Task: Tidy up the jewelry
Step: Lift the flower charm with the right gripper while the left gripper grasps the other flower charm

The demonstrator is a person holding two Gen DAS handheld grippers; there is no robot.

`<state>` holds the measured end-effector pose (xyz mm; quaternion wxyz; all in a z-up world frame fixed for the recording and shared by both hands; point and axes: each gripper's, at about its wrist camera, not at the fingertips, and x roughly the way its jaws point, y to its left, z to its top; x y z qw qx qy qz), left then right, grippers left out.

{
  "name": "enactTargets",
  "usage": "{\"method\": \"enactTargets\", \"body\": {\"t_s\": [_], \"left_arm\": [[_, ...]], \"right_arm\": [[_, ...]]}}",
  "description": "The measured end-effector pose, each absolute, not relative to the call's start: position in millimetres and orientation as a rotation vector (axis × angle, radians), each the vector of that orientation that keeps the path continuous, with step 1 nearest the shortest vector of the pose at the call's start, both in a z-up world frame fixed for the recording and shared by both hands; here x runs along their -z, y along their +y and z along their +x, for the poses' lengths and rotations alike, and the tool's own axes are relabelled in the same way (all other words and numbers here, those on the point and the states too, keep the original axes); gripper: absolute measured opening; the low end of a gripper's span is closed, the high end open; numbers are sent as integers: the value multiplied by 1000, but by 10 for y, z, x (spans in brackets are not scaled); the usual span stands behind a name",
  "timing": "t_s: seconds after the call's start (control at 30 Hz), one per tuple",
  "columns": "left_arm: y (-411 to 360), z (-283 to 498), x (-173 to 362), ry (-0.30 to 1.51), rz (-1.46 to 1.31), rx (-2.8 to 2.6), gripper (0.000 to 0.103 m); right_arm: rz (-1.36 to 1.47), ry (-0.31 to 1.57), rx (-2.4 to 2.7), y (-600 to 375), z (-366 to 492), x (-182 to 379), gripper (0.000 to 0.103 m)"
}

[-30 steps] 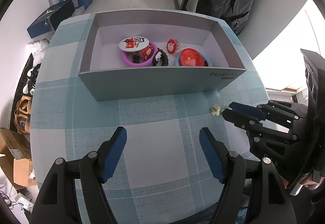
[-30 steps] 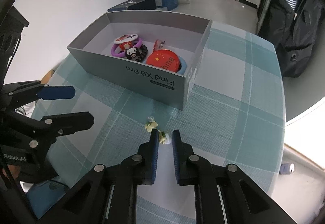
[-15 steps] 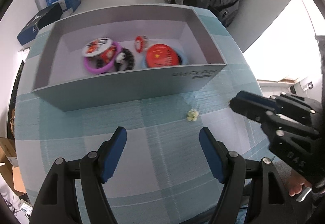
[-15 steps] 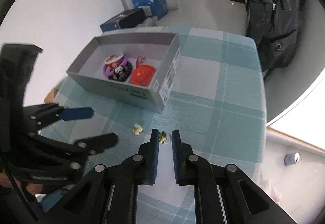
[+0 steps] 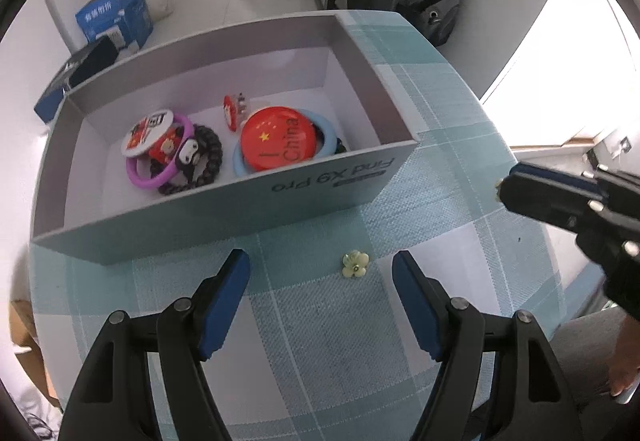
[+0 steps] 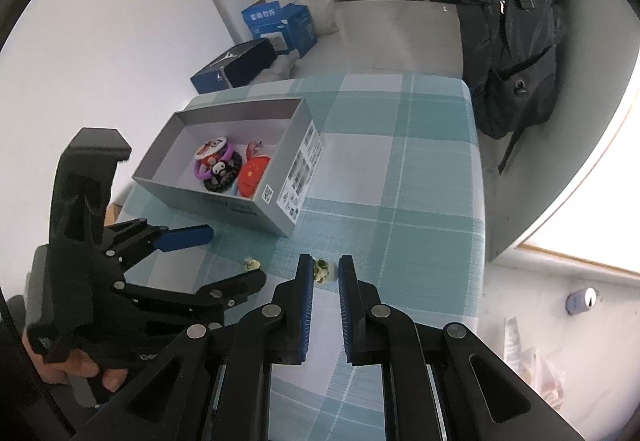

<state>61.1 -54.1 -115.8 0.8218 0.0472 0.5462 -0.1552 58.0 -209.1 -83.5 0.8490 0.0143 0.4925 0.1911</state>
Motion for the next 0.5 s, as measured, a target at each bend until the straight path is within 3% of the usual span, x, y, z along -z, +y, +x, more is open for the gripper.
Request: {"method": "enactTargets", "body": {"t_s": [0.1,0.23,0.33,0.4,0.5], "left_arm": [[-567,595,1172,1165,116,346,54],[-617,584,1164,1157,151,340,43],[-617,585,1150,1161,142,353,27],[-626,583,1143,1160,140,357,26],[-618,570,1155,1153,146,367,14]], "right_arm": [[33,1033,-405,-2093,574,820,11],[31,1029,-411,-2084,563,809,12],[35,1027,-408,-2091,562,811,12],[34,1030,-405,-2081,563,820,12],[35,1041,-405,-2050,579,825,12]]}}
